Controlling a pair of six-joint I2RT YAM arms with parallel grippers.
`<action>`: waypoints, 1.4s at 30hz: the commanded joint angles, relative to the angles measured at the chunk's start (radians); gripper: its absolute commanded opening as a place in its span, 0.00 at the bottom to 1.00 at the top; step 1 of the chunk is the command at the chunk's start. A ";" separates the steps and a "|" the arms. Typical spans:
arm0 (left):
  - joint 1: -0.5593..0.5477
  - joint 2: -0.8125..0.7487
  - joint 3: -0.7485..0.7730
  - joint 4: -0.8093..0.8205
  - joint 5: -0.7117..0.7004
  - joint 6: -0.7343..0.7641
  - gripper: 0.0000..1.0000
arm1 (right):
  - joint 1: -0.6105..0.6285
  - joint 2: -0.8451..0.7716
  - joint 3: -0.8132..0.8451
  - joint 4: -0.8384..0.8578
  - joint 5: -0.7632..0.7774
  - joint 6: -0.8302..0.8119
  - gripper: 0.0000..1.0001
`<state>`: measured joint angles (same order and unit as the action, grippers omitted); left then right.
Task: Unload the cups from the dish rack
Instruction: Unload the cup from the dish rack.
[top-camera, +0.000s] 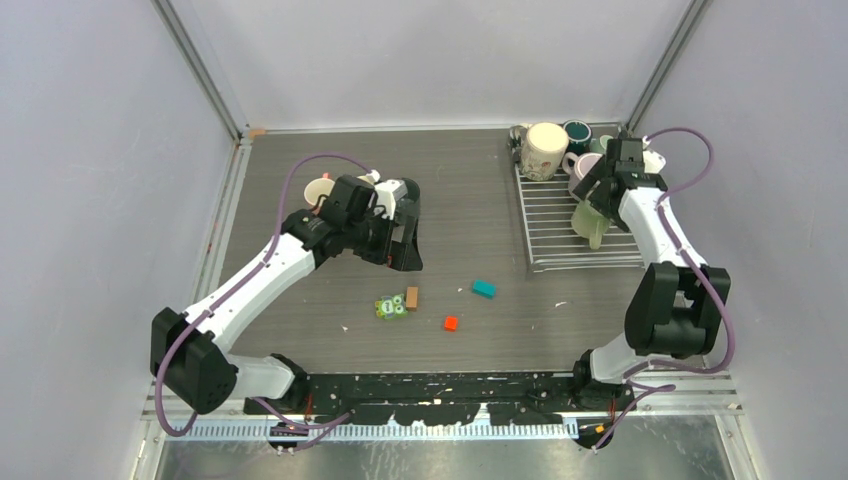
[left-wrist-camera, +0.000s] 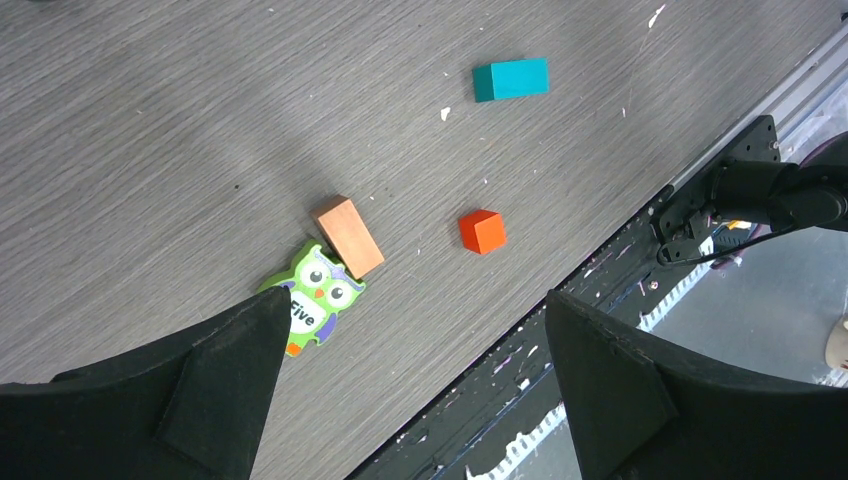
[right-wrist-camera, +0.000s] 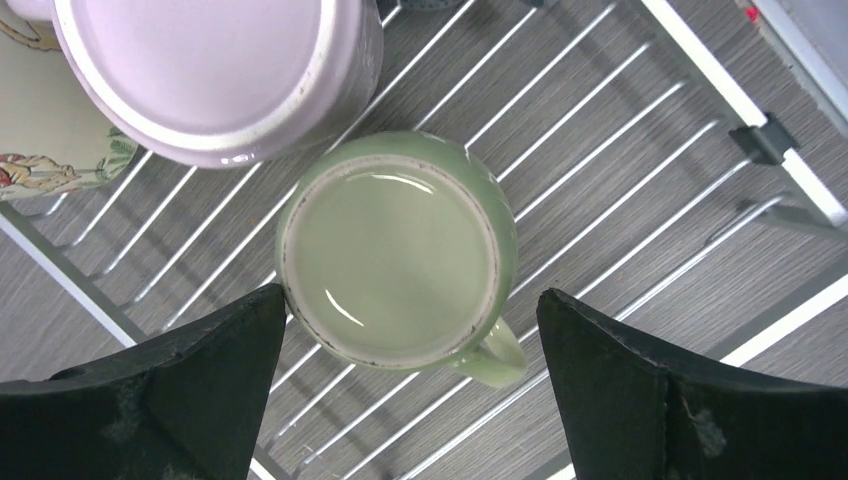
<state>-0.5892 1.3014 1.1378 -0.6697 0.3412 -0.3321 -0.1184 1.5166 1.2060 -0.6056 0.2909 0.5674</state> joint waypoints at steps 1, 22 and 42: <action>-0.005 0.004 0.007 0.018 0.022 0.015 1.00 | 0.006 0.059 0.104 -0.062 0.068 -0.074 1.00; -0.005 0.029 0.011 0.012 0.018 0.020 1.00 | 0.022 0.281 0.279 -0.215 0.004 -0.148 1.00; -0.004 0.012 0.026 0.060 0.045 -0.045 1.00 | 0.034 0.149 0.360 -0.316 0.023 -0.060 0.23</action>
<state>-0.5892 1.3396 1.1378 -0.6670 0.3458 -0.3408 -0.0910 1.7767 1.4830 -0.8768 0.3000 0.4763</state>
